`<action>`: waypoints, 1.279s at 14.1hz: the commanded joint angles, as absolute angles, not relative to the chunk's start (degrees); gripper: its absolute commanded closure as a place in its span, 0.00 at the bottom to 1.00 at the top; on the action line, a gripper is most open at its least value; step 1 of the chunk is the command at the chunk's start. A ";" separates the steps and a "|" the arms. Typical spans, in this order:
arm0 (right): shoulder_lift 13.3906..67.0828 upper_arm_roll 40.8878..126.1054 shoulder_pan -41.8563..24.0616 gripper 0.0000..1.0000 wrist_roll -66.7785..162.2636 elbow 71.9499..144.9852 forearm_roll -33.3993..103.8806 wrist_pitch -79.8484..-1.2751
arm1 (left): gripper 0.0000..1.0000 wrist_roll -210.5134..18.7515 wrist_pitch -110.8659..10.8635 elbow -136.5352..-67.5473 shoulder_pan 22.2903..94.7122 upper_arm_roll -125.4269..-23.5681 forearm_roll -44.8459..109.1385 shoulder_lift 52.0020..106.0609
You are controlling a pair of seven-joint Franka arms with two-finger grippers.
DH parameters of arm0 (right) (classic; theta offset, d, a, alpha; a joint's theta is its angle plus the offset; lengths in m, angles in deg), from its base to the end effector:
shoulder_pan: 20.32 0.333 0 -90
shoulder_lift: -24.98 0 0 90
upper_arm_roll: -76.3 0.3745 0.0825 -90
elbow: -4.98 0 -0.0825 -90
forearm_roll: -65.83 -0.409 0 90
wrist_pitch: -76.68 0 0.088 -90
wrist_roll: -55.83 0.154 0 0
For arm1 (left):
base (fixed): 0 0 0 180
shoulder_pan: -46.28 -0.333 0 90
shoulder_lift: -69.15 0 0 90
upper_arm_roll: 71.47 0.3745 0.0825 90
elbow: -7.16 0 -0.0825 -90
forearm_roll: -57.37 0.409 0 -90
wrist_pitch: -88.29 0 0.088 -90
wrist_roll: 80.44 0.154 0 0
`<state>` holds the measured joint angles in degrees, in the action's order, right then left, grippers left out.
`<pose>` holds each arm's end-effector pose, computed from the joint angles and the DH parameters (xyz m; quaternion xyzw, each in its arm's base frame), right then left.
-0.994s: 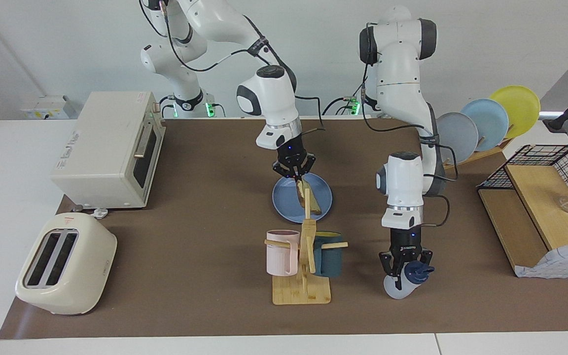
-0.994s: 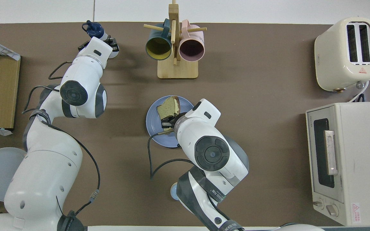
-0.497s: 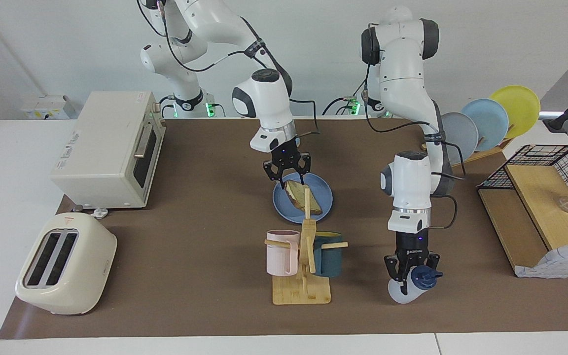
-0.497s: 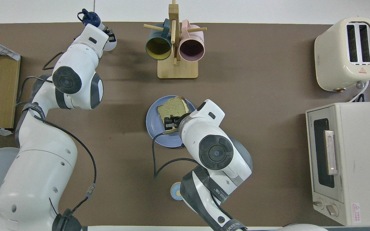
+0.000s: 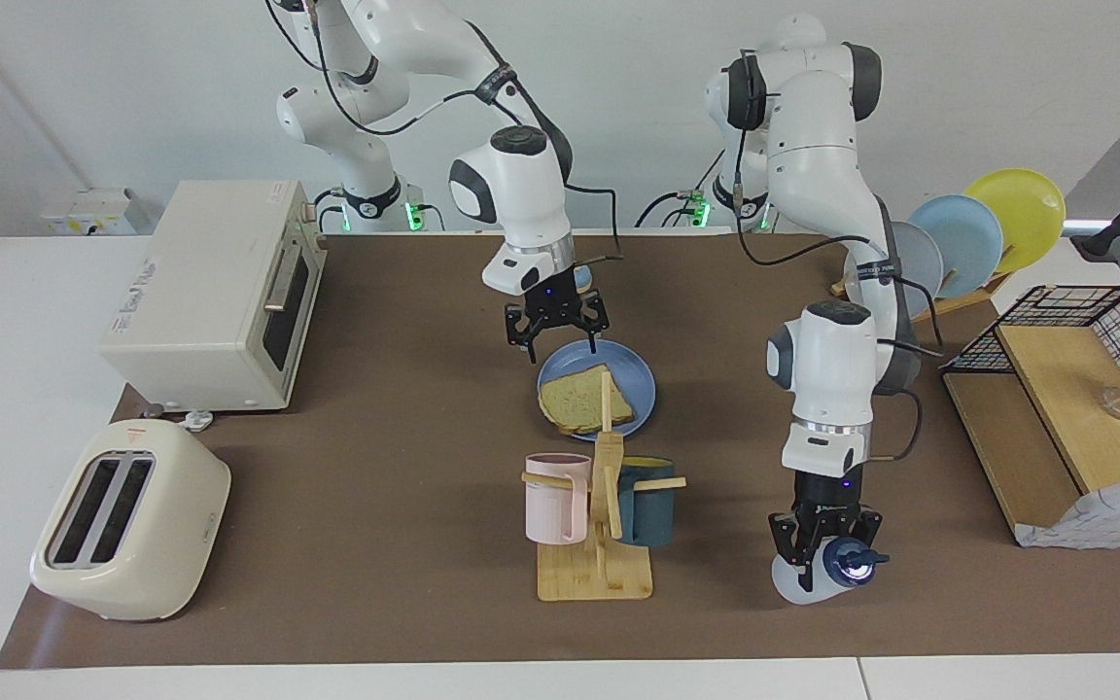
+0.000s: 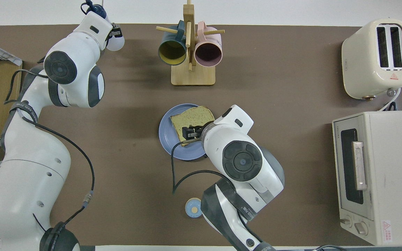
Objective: Put bread on plate and add seasoning
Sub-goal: 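Lift the bottle with the left gripper while the right gripper reaches its cap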
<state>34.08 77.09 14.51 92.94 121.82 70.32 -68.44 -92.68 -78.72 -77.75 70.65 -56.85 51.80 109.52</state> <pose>0.5325 0.3797 0.4000 -0.9856 -0.0149 -0.1497 0.0775 0.8328 -0.1926 0.3538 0.9296 0.0030 0.3672 0.0324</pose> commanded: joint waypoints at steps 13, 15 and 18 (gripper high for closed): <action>35.00 77.70 11.33 0.00 89.32 108.54 58.57 -52.29 | 1.00 -74.12 -52.00 -75.81 66.50 -63.56 51.57 99.65; 35.00 77.62 9.92 0.00 89.31 105.97 53.90 -48.40 | 1.00 -72.01 -49.53 -75.90 66.67 -63.91 50.96 98.25; 34.74 77.27 9.47 0.00 89.84 104.83 46.87 -47.16 | 1.00 -69.28 -45.22 -76.16 67.03 -64.52 50.61 95.96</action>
<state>33.52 77.16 10.18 90.46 106.82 51.20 -48.32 -72.16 -48.64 -75.32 67.53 -63.33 51.40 98.59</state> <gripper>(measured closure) 0.000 0.590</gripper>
